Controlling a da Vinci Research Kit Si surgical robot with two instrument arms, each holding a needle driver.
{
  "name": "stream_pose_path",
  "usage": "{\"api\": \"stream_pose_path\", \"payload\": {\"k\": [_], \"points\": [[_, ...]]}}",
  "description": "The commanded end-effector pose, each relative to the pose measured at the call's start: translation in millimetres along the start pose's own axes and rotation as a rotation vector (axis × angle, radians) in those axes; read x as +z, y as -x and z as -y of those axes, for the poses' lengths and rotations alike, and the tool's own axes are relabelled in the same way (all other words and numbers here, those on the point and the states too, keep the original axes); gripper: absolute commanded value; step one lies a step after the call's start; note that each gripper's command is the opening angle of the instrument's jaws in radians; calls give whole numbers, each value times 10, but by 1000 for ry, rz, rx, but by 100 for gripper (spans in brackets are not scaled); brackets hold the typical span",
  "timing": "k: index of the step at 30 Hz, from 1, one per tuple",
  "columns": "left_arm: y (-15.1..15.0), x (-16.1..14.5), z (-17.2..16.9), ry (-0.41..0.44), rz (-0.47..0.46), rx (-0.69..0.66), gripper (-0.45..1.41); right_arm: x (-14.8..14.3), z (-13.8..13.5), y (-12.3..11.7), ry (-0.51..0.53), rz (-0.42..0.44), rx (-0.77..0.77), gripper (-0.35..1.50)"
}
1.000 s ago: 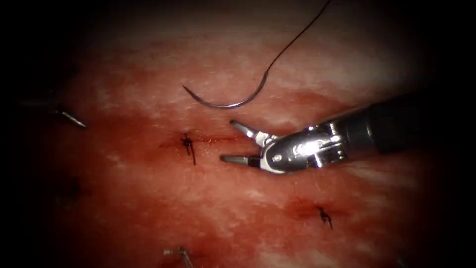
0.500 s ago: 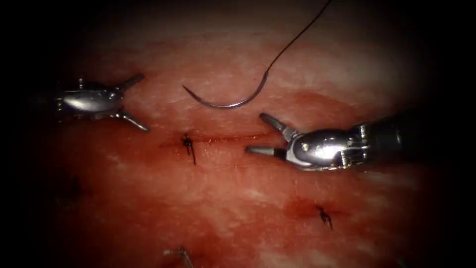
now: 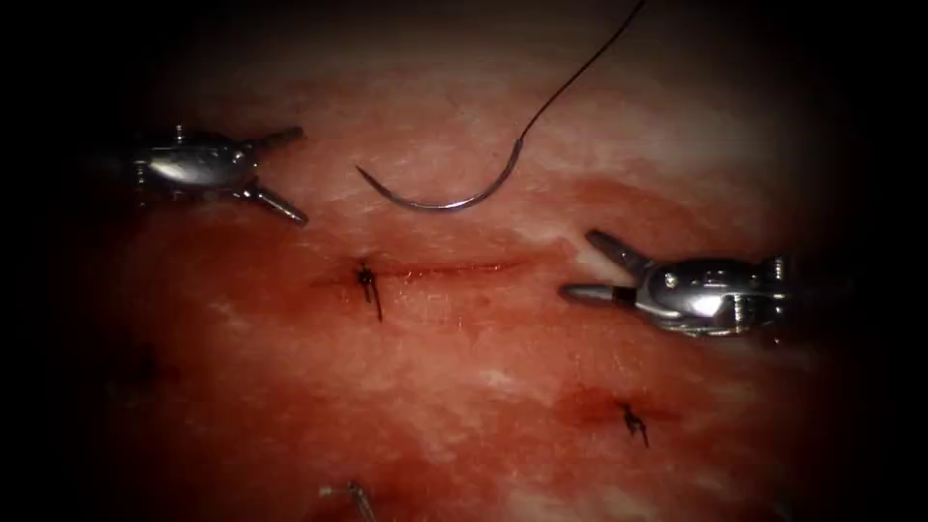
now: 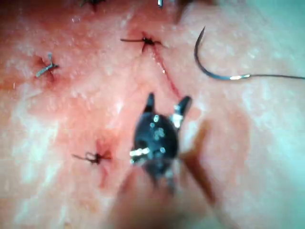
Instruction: Wound Closure
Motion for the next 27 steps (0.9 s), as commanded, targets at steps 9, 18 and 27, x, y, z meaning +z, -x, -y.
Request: {"api": "stream_pose_path", "payload": {"k": [9,18,27], "points": [[-4,44,-10,16,100,11,64,11,9,12,-37,10,-260,113],[4,75,-6,33,157,30,61,15,18,0,-55,10,-133,116],[23,99,3,42,188,51,57,16,18,-9,-54,-40,-112,111]]}}
